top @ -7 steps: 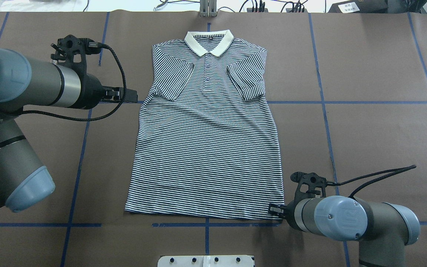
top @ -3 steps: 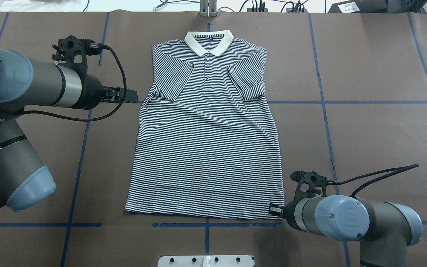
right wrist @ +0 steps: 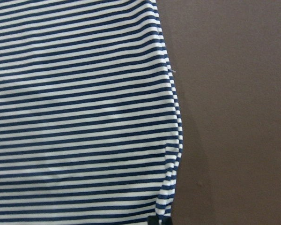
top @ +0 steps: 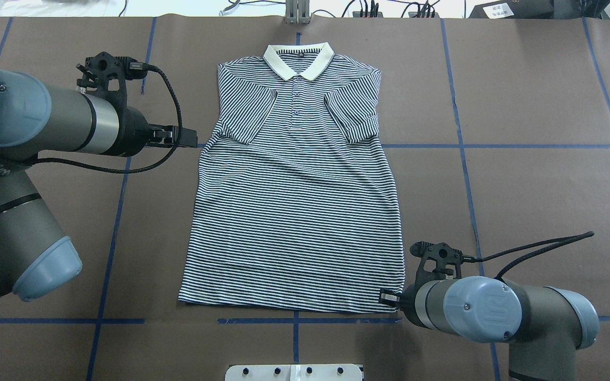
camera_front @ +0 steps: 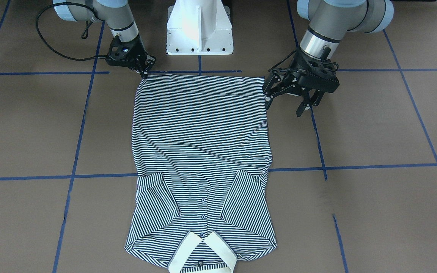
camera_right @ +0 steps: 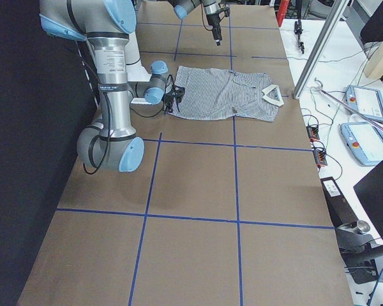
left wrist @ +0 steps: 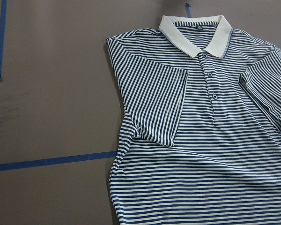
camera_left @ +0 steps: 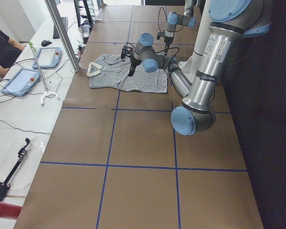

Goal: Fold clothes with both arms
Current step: 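Move both grippers to the shirt hem nearest the robot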

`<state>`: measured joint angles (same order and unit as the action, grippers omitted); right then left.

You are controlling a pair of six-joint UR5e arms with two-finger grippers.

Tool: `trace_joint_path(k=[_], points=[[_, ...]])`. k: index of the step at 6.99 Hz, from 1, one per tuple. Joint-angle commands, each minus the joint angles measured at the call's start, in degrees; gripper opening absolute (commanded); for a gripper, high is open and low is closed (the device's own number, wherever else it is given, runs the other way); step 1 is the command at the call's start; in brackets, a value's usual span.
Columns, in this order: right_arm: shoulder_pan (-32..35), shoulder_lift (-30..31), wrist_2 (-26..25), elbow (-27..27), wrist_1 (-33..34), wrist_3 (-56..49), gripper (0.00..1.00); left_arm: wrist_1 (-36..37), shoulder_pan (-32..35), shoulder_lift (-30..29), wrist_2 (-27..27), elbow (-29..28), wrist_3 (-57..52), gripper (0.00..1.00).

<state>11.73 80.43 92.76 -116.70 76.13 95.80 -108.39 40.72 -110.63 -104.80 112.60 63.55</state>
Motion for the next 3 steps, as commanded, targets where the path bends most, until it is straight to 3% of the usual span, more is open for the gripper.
trace_joint_path(k=[1,3], points=[[1.88,-0.36,0.4,-3.6,1.21,0.0,0.0,3.86,-5.35,0.59,0.81,0.34,14.33,1.0],[2.42,-0.71,0.58,-5.11,1.21,0.0,0.0,11.83,-19.56,0.68,12.28,0.96,31.83,1.0]])
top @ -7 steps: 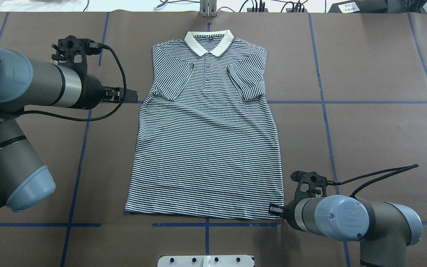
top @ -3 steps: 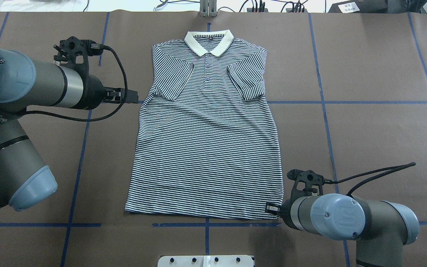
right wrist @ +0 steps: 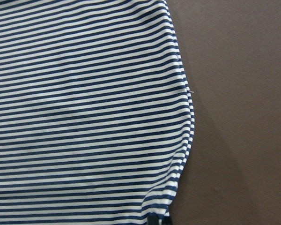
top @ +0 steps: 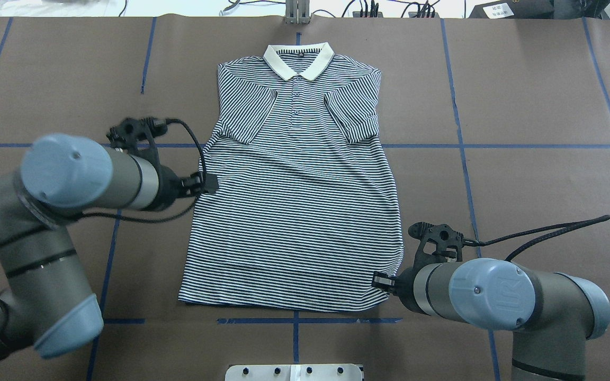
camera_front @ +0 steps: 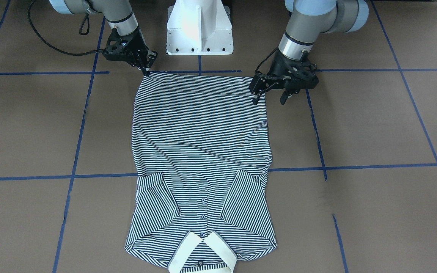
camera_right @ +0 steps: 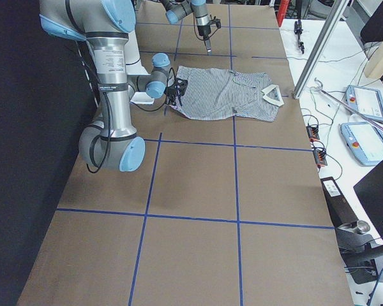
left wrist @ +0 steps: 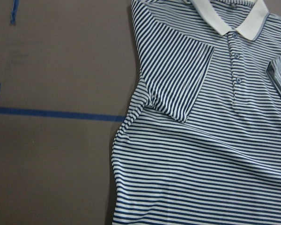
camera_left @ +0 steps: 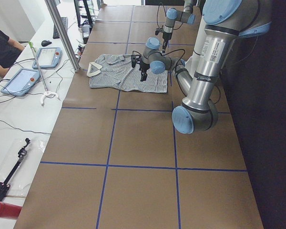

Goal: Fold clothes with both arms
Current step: 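Grasp both hem corners with the left and right grippers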

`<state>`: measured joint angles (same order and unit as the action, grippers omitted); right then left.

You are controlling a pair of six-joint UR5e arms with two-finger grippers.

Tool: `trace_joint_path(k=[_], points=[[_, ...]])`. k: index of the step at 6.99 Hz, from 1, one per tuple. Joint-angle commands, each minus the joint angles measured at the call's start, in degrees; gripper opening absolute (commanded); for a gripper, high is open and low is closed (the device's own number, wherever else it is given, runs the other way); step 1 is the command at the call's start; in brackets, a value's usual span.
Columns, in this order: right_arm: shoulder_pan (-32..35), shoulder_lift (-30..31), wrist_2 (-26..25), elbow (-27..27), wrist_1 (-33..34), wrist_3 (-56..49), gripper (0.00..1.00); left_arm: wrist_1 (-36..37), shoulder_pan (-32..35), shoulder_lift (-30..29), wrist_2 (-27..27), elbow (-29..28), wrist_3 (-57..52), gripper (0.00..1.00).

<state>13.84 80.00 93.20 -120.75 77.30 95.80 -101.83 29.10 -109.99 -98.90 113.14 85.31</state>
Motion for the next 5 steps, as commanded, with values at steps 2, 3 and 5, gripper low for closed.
trace_joint_path(k=[2,3,5], points=[[0.31,-0.54,0.05,-1.15,-0.04,0.0,0.0,7.08,-14.83,3.0,8.53,0.85,20.21,0.98],[0.57,-0.54,0.05,-1.15,-0.04,0.0,0.0,7.17,-15.81,4.15,9.76,1.29,21.55,0.98],[0.75,-0.54,0.05,-1.15,-0.04,0.0,0.0,7.17,-16.44,5.48,9.95,1.2,22.09,0.97]])
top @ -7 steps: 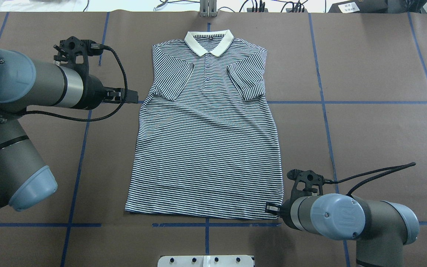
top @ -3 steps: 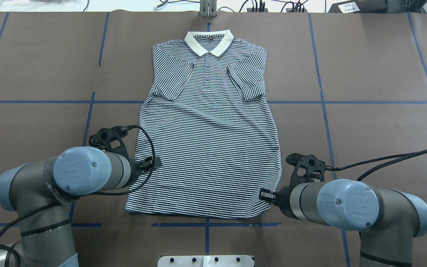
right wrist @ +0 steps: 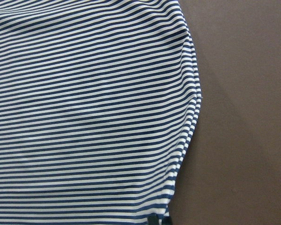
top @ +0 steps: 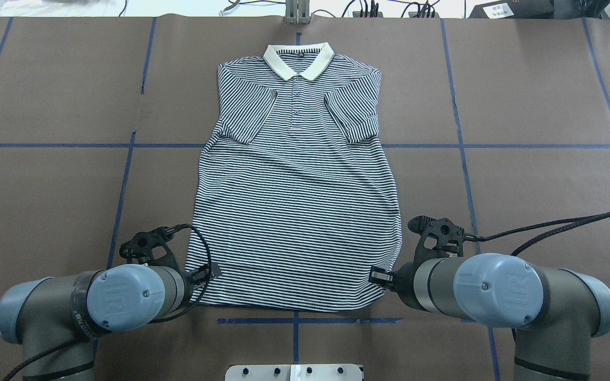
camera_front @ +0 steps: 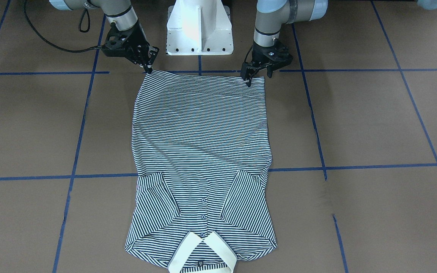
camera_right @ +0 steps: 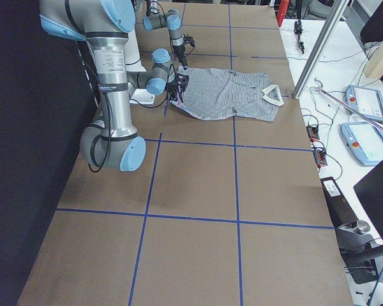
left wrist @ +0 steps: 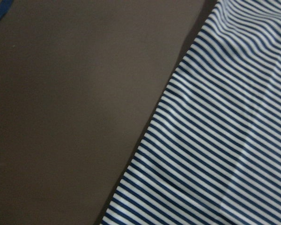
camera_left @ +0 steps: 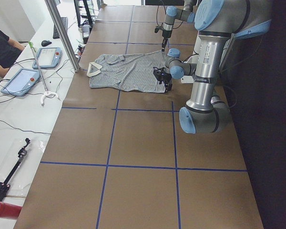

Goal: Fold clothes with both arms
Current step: 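Grasp both hem corners with the left and right grippers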

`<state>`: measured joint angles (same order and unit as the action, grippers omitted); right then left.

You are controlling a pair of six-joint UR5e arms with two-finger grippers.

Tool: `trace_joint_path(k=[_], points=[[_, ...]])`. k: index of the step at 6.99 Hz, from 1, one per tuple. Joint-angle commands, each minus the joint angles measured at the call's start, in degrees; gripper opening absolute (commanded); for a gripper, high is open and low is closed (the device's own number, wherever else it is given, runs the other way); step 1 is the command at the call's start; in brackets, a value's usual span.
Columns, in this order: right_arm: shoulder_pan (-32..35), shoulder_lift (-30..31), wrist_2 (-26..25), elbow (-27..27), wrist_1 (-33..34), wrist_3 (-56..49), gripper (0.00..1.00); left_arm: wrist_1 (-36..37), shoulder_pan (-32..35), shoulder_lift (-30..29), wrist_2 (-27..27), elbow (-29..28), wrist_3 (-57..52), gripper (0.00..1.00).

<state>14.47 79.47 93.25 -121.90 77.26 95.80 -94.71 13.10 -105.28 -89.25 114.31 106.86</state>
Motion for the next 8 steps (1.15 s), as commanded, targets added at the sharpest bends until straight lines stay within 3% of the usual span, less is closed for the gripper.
trace_joint_path(k=[1,3,5,8], points=[[0.12,-0.1,0.0,-0.09,0.0,0.0,0.0,0.05,-0.53,1.21,0.3,-0.05,0.55,0.93],[0.21,-0.01,0.0,-0.36,0.08,0.0,0.0,0.05,-0.8,1.57,0.21,0.04,0.55,0.84],[0.65,-0.1,0.09,-0.45,0.08,0.0,0.0,0.05,-0.97,1.39,0.21,0.04,0.63,0.46],[0.83,-0.01,0.35,-0.71,0.08,-0.09,0.0,0.05,-1.06,1.3,0.12,0.3,0.55,0.07]])
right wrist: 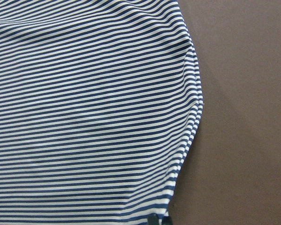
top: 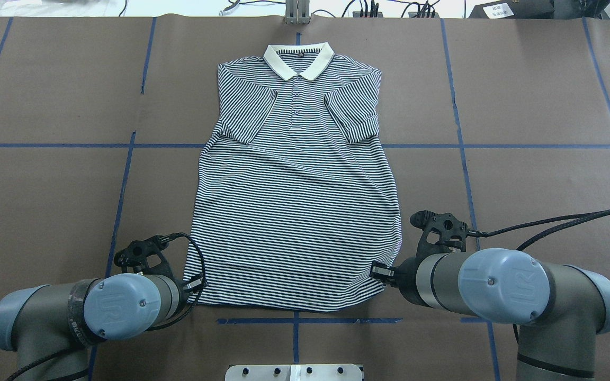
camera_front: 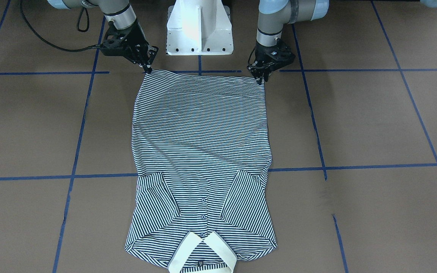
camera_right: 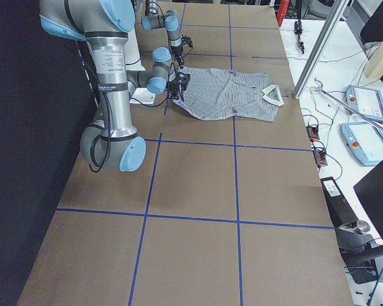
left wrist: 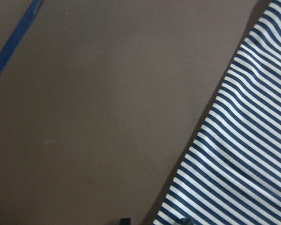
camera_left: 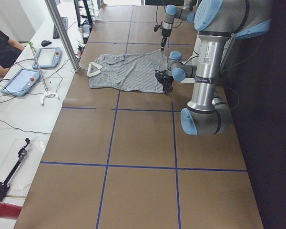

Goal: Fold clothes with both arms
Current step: 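Grasp both hem corners with the left and right grippers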

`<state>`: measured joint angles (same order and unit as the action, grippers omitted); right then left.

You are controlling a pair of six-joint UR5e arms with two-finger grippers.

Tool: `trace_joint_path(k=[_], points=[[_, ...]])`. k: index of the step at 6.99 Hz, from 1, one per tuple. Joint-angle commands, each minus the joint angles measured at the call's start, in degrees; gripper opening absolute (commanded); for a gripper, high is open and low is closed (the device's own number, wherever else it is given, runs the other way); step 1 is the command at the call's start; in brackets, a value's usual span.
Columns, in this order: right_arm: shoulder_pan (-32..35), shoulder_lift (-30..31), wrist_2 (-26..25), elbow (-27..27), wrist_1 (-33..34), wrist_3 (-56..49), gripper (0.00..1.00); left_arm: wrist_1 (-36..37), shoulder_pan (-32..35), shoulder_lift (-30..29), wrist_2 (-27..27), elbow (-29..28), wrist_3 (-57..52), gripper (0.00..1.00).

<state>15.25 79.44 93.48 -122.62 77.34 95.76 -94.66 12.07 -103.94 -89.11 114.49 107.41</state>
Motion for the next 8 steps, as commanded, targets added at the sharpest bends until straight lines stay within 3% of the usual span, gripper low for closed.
trace_joint_path(k=[1,3,4,8], points=[[0.05,0.1,0.13,0.02,0.0,0.04,0.0,0.0,-0.03,-0.12,-0.1,0.99,-0.1,0.0],[0.48,0.28,1.08,-0.16,0.0,-0.05,0.0,1.31,0.15,0.31,-0.27,4.5,-0.97,0.0],[0.57,0.54,2.49,-1.03,-0.17,-0.31,0.0,4.54,0.15,0.4,-0.45,8.96,-6.02,0.0],[1.71,4.3,15.73,-8.22,-0.53,-0.31,0.0,13.17,-2.46,0.66,-1.85,19.52,-9.33,0.0]])
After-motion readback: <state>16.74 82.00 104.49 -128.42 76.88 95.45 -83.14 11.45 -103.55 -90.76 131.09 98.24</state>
